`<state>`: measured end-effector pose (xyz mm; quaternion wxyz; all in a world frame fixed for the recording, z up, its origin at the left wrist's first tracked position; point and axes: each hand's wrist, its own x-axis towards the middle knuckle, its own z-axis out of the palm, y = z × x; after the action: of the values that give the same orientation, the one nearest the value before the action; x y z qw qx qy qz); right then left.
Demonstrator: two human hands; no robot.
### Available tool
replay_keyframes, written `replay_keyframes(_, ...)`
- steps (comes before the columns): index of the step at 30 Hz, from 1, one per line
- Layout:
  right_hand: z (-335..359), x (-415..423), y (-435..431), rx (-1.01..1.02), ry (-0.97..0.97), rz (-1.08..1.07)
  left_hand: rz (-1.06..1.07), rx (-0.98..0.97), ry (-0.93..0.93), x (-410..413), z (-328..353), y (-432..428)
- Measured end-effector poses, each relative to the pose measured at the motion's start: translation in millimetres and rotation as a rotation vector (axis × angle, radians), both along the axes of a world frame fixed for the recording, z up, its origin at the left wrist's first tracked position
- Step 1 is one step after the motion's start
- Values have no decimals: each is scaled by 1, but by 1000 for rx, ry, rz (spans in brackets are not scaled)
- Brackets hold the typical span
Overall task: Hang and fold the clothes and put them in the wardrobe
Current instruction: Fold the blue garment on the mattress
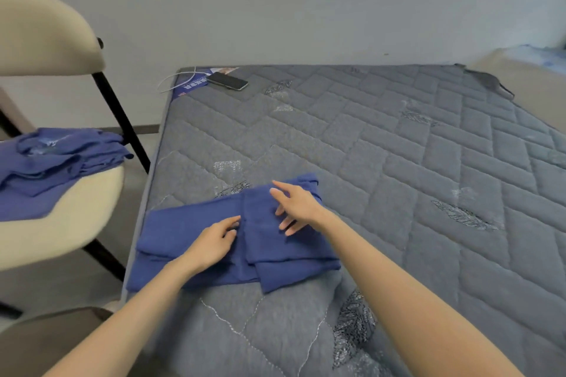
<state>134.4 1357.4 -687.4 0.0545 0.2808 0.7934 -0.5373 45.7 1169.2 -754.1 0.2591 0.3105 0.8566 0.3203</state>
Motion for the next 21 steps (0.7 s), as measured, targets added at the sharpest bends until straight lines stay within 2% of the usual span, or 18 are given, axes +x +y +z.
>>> replay_keyframes(4, 1, 18, 22, 115, 97, -190, 30, 105, 18, 14, 7, 10)
replay_keyframes(7, -4, 39, 41, 274, 59, -211, -3, 32, 115, 35, 13, 21)
replay_keyframes(10, -12, 62, 49, 386, -5, -136, -164, -9, 296, 55, 22, 26)
replay_keyframes(13, -25, 77, 48, 371, -7, -87, -283, -51, 528, 65, 26, 28)
replay_keyframes(15, -33, 80, 47, 367, 0, -94, -320, -72, 605, 68, 27, 28)
replay_keyframes(21, -35, 58, 59, 278, 2, -211, -434, -92, 475, 66, 27, 19)
